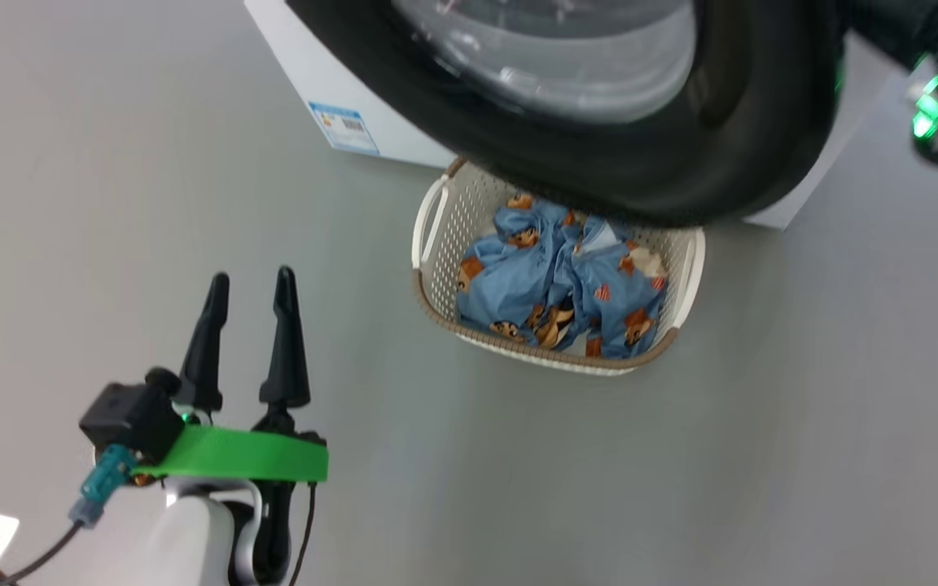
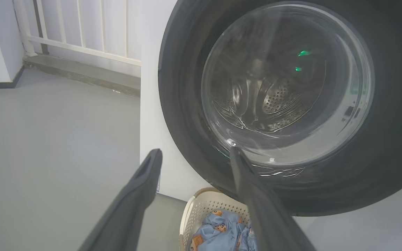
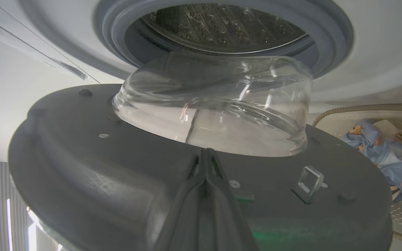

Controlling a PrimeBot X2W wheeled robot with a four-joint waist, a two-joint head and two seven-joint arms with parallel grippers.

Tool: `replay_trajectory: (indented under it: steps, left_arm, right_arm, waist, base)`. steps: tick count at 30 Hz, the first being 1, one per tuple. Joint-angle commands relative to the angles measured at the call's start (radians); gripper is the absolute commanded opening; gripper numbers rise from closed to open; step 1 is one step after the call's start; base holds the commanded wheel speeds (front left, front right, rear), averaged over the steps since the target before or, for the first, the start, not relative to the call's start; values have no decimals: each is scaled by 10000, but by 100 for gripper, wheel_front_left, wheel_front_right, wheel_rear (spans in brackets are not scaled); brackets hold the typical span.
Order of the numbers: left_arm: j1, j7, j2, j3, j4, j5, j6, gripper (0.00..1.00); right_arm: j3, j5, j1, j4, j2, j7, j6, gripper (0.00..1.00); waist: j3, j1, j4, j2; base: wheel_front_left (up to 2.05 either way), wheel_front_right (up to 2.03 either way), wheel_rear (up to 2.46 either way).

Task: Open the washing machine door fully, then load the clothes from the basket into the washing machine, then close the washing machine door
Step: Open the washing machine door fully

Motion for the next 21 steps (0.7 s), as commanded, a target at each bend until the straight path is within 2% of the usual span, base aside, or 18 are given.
replay_trajectory:
  steps: [1,9,17,21]
  left_arm:
    - [242,-65,218,389,-112,127,-62,100]
    - [788,-65,218,448,103,325,-172,100]
    - [1217,-65,217,444,347,467,-223,100]
    - [1310,-65,217,494,420,564,-234,100]
  right_arm:
    - [122,92,404,-403,265,158,60,0]
    - [135,338,1975,-888,402,612,60,0]
    - [-141,784,3625,-1818,716,802,60,0]
    - [-293,1116,4107,-1898,950,968,60,0]
  waist:
    - [-479,0,-97,0]
    - [-1357,0,146,0]
    - [-2148,0,743,0]
    - [-2339,0,1006,0]
  base:
    - [0,0,0]
    - [0,0,0]
    - [0,0,0]
    - [0,0,0]
